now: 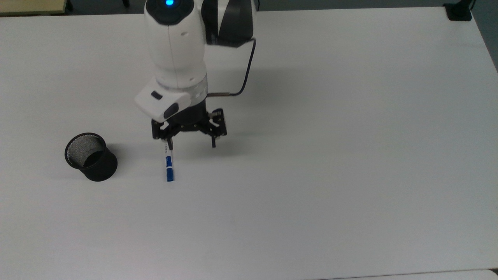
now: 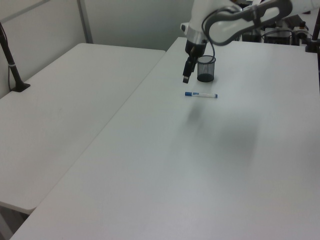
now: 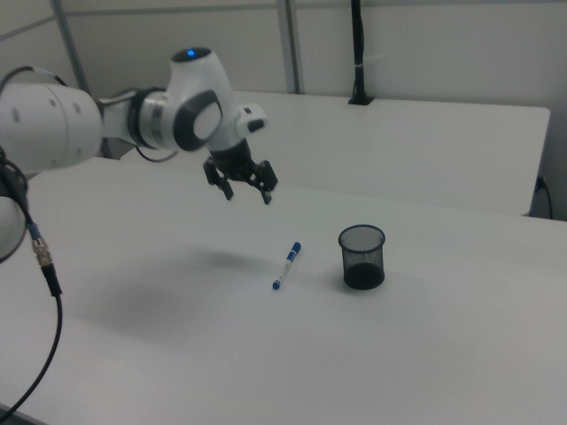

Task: Remove the marker

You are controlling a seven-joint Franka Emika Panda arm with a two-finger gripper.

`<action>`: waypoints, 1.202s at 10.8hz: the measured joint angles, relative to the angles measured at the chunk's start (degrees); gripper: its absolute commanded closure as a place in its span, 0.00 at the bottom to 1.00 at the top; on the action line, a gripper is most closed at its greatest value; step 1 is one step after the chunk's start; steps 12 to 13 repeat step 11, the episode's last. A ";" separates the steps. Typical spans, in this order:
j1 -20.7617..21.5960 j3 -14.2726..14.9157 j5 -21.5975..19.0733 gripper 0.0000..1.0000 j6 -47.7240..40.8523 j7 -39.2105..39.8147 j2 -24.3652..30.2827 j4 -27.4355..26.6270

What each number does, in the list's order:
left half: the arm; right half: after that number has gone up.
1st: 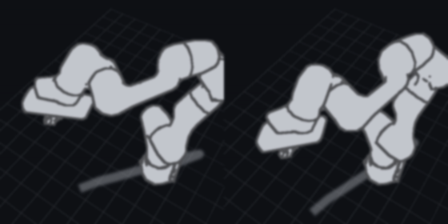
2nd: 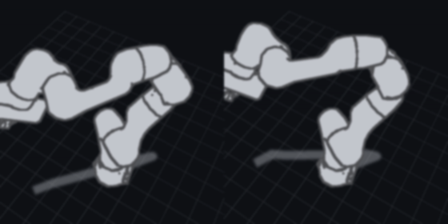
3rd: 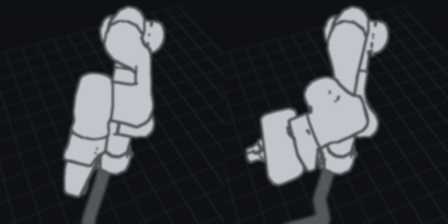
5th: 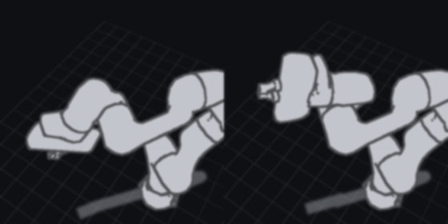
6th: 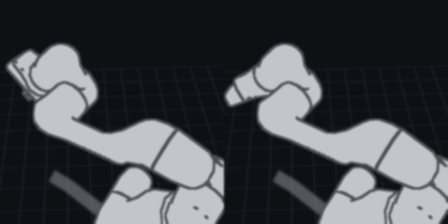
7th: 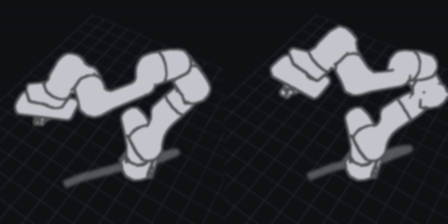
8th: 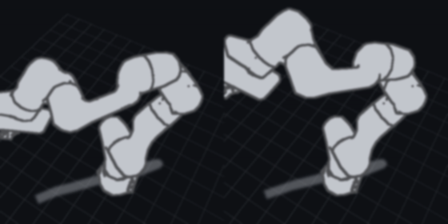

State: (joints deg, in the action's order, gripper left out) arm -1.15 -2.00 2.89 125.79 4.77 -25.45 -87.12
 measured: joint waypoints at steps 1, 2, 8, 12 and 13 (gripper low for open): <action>0.70 0.00 0.00 0.00 -4.13 -1.31 2.43 0.10; 1.24 -0.01 0.00 0.00 -8.71 -2.40 5.12 0.21; 5.07 -0.02 0.00 0.00 -32.88 -9.08 20.23 -1.27; 4.17 0.80 0.01 0.00 -33.32 -9.54 25.49 -5.13; 4.17 0.80 0.01 0.00 -33.32 -9.54 25.49 -5.13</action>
